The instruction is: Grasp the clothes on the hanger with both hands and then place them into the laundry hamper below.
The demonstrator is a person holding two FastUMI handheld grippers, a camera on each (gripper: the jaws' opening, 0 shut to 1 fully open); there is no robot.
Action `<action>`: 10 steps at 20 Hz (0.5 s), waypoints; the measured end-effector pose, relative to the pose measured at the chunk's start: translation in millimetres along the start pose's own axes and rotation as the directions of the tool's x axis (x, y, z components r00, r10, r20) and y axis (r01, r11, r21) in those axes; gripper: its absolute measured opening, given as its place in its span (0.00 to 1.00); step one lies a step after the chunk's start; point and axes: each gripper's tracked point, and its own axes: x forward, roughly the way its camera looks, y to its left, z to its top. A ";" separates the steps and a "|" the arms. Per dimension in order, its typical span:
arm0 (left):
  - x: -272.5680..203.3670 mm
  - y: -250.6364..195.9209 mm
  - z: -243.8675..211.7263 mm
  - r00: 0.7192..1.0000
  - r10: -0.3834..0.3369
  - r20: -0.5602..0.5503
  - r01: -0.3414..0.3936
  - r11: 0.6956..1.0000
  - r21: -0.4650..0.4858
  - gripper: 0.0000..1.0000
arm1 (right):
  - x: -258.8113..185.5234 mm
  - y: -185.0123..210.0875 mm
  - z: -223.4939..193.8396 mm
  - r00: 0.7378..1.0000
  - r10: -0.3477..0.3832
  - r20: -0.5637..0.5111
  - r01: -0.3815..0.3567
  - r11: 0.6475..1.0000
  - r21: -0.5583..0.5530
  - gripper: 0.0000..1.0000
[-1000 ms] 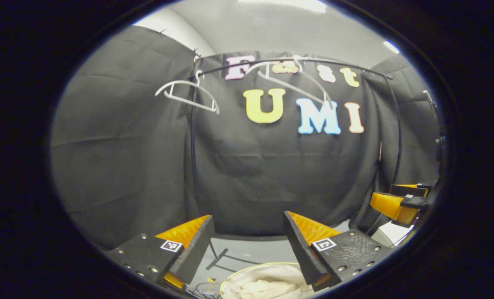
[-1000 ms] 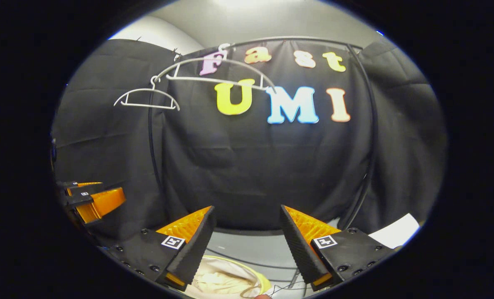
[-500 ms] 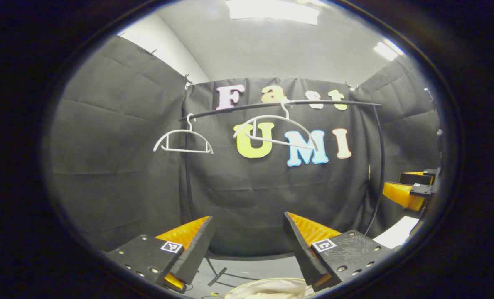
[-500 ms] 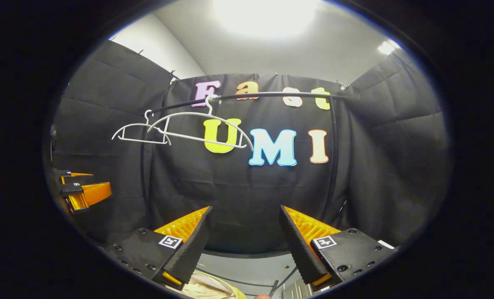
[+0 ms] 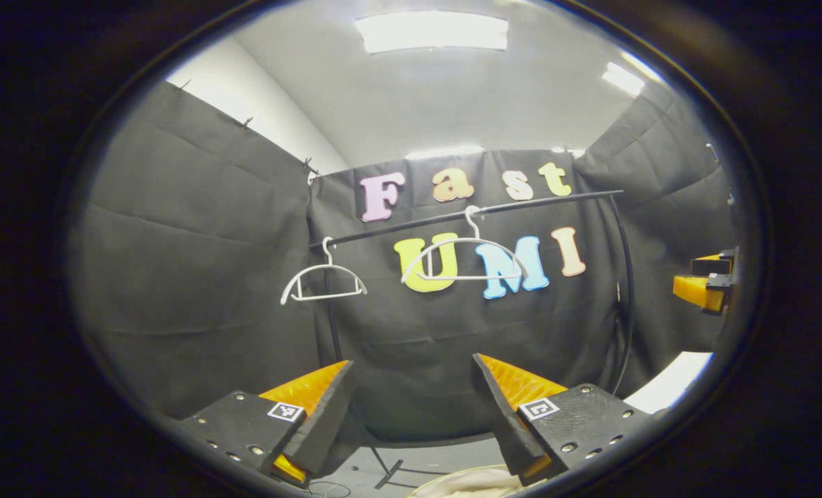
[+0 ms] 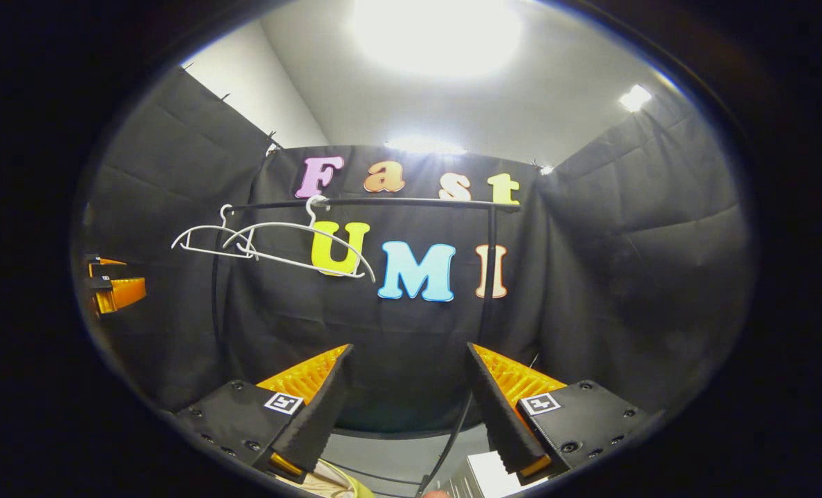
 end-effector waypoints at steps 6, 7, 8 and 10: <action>-23.1 -0.3 19.3 0.998 -0.003 0.057 0.001 1.000 0.026 0.98 | -27.5 -27.1 16.4 0.998 -0.052 0.036 0.052 0.999 0.002 0.96; -25.1 -2.3 20.3 0.998 -0.002 0.062 0.001 1.000 0.024 0.98 | -30.4 -30.2 19.1 0.997 -0.056 0.045 0.055 0.998 0.009 0.96; -25.4 -5.4 21.3 0.998 -0.003 0.065 0.002 1.000 0.017 0.98 | -32.9 -34.8 20.4 0.997 -0.067 0.048 0.066 0.998 0.017 0.98; -25.6 -8.9 22.7 0.998 0.008 0.070 -0.008 1.000 0.002 0.98 | -34.0 -40.9 20.8 0.996 -0.079 0.045 0.077 0.996 0.047 0.97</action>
